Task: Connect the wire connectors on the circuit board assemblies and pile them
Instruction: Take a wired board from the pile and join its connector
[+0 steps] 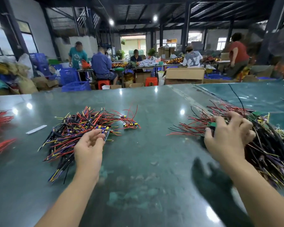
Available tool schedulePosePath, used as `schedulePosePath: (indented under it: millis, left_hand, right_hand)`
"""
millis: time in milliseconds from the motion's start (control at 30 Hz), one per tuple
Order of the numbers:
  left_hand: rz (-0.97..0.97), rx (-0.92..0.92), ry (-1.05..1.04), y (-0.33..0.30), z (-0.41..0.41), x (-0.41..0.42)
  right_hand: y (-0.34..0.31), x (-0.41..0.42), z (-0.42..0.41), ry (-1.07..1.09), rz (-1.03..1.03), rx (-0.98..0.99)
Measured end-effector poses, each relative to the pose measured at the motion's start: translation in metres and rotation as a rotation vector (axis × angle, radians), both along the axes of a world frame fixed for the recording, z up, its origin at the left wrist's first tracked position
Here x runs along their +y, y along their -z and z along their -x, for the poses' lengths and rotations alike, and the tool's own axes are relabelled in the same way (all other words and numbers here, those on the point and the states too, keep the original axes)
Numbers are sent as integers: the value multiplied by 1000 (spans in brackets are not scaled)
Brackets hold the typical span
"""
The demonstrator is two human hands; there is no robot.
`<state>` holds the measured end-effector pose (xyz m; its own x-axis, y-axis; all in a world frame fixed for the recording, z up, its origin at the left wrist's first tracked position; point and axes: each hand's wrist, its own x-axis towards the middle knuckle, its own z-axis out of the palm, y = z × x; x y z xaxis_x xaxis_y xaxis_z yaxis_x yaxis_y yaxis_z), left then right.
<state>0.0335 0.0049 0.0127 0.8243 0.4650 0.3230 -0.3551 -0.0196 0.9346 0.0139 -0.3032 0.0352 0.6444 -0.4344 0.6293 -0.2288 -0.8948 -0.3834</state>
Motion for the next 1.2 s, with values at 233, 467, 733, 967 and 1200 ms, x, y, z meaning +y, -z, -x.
schedulePosePath:
  millis: [233, 467, 733, 967, 1200]
  left_hand:
    - [-689, 231, -466, 5, -13, 41]
    - [-862, 435, -515, 0, -6, 37]
    - [-908, -199, 35, -14, 21, -4]
    - [-965, -315, 112, 0, 28, -29]
    - [-505, -162, 111, 2, 23, -32]
  right_hand:
    - [36, 77, 4, -556, -21, 248]
    - [40, 88, 6, -724, -84, 301]
    - [28, 99, 12, -1049, -676, 314]
    - [26, 103, 14, -1148, -937, 323]
    - [17, 101, 15, -1125, -1531, 191]
